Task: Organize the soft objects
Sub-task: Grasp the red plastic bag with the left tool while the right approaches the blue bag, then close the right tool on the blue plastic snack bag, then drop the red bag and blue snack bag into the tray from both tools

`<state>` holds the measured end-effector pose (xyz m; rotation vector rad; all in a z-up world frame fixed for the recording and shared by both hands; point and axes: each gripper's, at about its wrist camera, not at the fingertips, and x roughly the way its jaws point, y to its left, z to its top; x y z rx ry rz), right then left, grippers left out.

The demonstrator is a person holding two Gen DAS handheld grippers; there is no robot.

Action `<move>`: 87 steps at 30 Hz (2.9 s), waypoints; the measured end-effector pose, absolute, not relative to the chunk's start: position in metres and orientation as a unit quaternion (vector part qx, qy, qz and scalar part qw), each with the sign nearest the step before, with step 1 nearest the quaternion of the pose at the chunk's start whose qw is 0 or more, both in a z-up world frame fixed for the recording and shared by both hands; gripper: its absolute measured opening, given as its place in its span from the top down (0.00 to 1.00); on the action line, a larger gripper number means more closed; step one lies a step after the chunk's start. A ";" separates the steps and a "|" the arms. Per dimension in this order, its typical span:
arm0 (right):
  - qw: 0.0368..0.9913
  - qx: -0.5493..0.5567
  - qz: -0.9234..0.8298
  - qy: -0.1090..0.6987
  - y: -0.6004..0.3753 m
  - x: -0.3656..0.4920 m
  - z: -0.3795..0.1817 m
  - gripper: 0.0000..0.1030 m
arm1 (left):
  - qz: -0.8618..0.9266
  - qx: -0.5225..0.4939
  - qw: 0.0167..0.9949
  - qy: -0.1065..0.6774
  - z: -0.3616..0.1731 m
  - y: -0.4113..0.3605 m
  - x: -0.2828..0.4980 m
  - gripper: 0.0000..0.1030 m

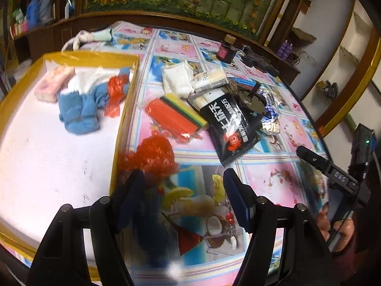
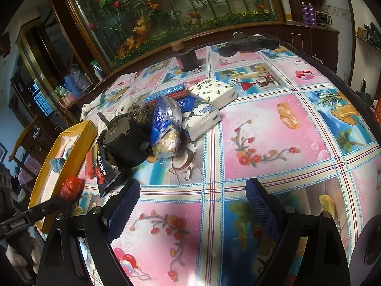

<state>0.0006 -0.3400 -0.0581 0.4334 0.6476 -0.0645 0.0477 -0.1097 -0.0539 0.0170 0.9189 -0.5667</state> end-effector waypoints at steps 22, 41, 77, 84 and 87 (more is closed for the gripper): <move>0.932 0.215 -0.032 0.291 -0.338 -0.011 -0.053 0.12 | -0.276 0.029 0.856 0.436 -0.056 -0.135 0.069 0.31; 0.912 0.268 -0.050 0.306 -0.390 -0.003 -0.018 0.09 | -0.344 -0.065 0.835 0.424 -0.044 -0.110 0.052 0.73; 0.938 0.144 -0.013 0.314 -0.313 0.027 0.007 0.76 | -0.347 -0.156 0.839 0.390 -0.013 -0.026 0.015 0.73; 0.933 0.182 0.046 0.307 -0.307 0.001 0.017 0.76 | -0.307 -0.161 0.860 0.375 -0.003 0.009 0.022 0.73; 0.927 0.194 0.080 0.311 -0.297 0.005 0.020 0.76 | -0.283 -0.155 0.871 0.371 0.000 0.027 0.035 0.73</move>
